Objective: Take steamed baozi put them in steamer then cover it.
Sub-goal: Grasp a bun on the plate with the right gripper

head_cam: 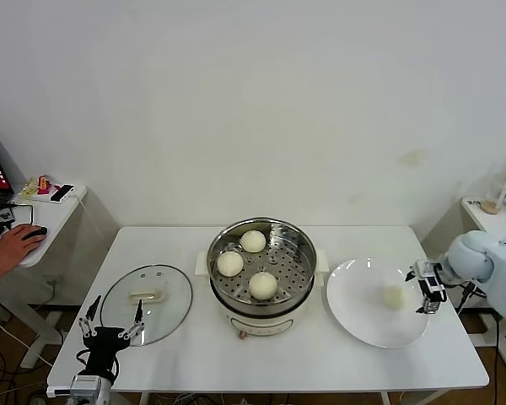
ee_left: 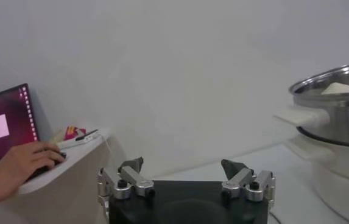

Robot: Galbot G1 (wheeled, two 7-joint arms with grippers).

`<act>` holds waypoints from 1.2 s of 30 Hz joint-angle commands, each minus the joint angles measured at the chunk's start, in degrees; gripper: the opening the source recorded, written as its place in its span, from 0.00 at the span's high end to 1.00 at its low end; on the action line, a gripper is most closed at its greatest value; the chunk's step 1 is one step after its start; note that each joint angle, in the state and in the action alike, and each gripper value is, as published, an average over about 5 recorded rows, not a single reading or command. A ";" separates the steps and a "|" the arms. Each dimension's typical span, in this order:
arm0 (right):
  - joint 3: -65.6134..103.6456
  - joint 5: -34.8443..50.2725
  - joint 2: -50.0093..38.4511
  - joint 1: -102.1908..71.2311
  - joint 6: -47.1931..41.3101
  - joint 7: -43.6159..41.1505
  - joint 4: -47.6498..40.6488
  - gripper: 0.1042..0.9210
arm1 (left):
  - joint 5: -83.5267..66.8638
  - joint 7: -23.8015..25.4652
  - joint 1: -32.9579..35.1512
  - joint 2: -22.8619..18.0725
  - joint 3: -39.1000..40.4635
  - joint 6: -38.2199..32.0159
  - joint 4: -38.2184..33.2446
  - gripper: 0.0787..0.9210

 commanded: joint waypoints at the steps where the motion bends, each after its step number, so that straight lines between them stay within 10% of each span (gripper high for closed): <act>1: 4.50 -2.21 3.51 -4.53 1.91 0.34 -5.00 0.12 | -0.05 0.00 0.06 -0.04 -0.23 0.04 -0.03 0.12; 17: 3.90 -2.32 8.41 -3.03 -0.31 1.40 -7.76 0.13 | -0.12 -0.04 0.22 -0.07 -0.91 -0.05 0.18 0.12; 36: 0.35 -0.20 6.85 3.76 -2.29 -1.85 -6.64 0.39 | -0.16 -0.05 0.17 -0.05 -0.87 -0.07 0.21 0.12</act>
